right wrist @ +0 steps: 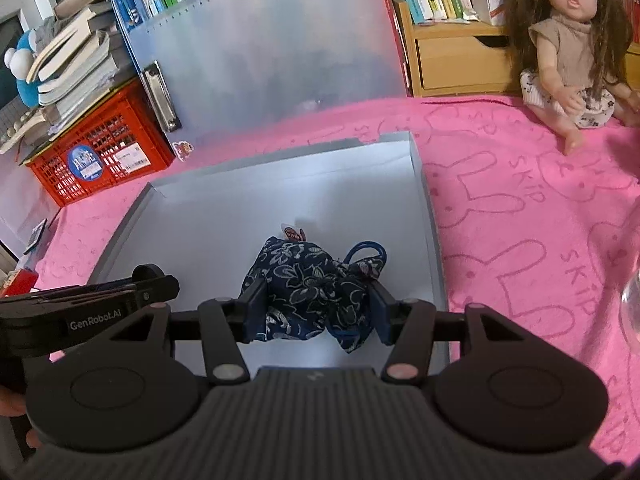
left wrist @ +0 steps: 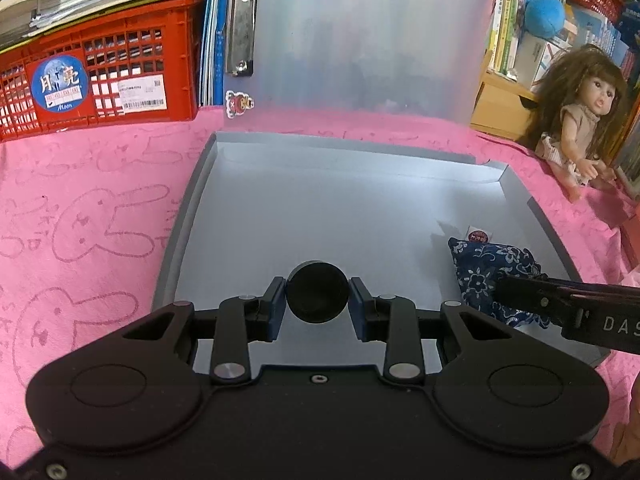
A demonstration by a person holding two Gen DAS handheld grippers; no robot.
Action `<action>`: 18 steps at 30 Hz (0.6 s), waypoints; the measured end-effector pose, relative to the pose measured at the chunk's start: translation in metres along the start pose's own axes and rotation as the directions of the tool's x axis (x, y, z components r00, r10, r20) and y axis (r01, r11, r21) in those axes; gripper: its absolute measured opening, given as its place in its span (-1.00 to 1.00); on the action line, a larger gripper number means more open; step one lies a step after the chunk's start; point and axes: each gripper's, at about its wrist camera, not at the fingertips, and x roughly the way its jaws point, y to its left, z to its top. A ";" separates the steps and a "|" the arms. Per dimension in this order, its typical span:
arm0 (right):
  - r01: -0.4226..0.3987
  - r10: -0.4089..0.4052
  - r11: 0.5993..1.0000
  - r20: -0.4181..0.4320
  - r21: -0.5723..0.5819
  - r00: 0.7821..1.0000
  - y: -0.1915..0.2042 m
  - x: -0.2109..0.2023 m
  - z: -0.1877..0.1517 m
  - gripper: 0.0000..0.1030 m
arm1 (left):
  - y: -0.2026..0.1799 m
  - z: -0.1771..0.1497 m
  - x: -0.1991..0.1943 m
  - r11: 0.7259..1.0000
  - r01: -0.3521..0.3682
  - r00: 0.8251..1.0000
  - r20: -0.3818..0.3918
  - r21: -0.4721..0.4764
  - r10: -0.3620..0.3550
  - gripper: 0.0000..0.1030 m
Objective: Organize objects
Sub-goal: 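Carry both items into the white box and open both grippers to release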
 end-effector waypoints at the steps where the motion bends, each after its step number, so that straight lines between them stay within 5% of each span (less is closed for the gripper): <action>1: 0.001 -0.001 1.000 -0.003 0.000 1.000 0.000 0.001 0.000 0.14 | 0.000 0.000 0.001 1.000 0.001 1.000 -0.004 -0.001 -0.001 -0.39; 9: 0.005 -0.005 1.000 -0.008 -0.013 1.000 0.001 0.004 -0.002 0.18 | -0.002 0.000 0.001 1.000 0.000 1.000 0.002 0.009 0.000 -0.39; 13: -0.006 0.006 1.000 0.003 -0.010 1.000 0.001 0.001 -0.002 0.55 | -0.004 0.000 -0.003 1.000 -0.009 1.000 0.014 0.021 0.009 -0.16; 18: -0.019 0.020 1.000 0.032 -0.014 0.999 0.003 -0.011 0.000 0.68 | -0.007 0.001 -0.015 0.999 -0.016 0.999 0.031 0.034 0.015 0.06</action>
